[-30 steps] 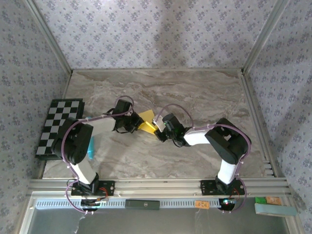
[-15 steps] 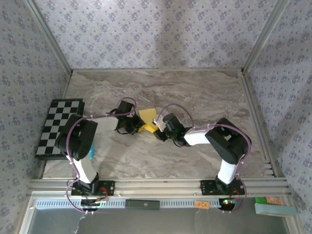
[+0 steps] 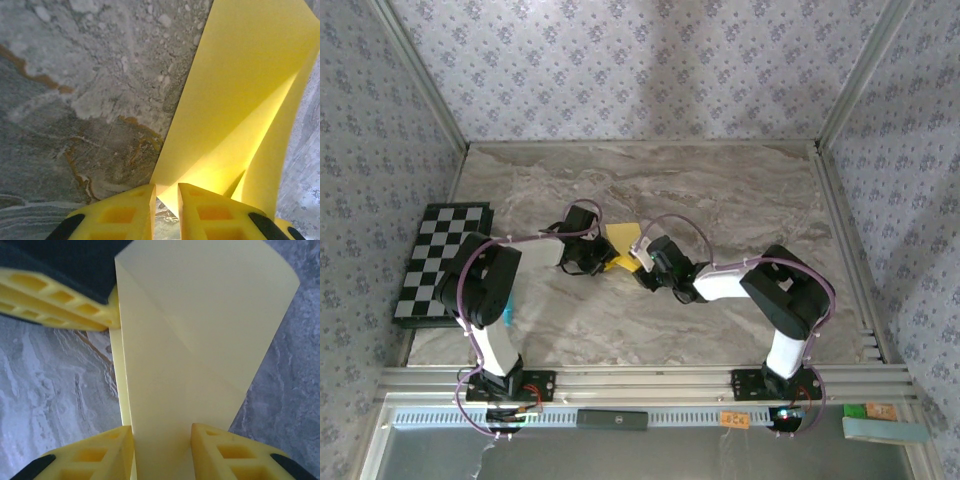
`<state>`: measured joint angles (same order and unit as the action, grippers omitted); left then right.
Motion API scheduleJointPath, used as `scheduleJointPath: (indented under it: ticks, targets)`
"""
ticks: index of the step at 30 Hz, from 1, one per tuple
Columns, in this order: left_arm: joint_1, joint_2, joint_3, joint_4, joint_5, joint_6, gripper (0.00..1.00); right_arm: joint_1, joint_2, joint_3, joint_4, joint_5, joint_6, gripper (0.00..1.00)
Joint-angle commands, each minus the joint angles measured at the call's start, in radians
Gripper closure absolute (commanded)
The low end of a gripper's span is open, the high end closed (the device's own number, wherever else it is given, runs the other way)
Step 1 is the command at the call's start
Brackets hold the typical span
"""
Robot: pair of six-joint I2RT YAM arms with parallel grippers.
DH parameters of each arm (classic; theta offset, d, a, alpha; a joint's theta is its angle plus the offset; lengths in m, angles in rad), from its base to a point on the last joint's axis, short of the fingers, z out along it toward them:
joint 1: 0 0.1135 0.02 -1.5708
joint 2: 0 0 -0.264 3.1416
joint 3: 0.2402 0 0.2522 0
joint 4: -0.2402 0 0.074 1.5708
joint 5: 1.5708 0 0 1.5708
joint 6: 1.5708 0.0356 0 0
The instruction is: Fold a paper plane with a square sheet of paper (pick it up from the middle)
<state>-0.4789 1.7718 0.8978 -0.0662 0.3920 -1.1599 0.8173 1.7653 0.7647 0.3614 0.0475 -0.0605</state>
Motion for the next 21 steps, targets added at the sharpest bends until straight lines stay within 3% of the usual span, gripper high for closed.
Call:
scheduleJointPath:
  ticks: [1,13,21]
  targets:
    - [-0.006,0.026,0.012,-0.062,-0.022,0.017,0.81,0.013,0.007,0.044,-0.033,0.056,0.0,0.63]
    - [-0.007,0.013,0.014,-0.065,-0.025,0.017,0.82,0.025,0.062,0.098,-0.068,0.126,-0.008,0.63]
    - [0.01,-0.094,0.001,-0.06,-0.045,0.015,0.81,0.02,0.022,0.057,-0.012,0.093,-0.014,0.85]
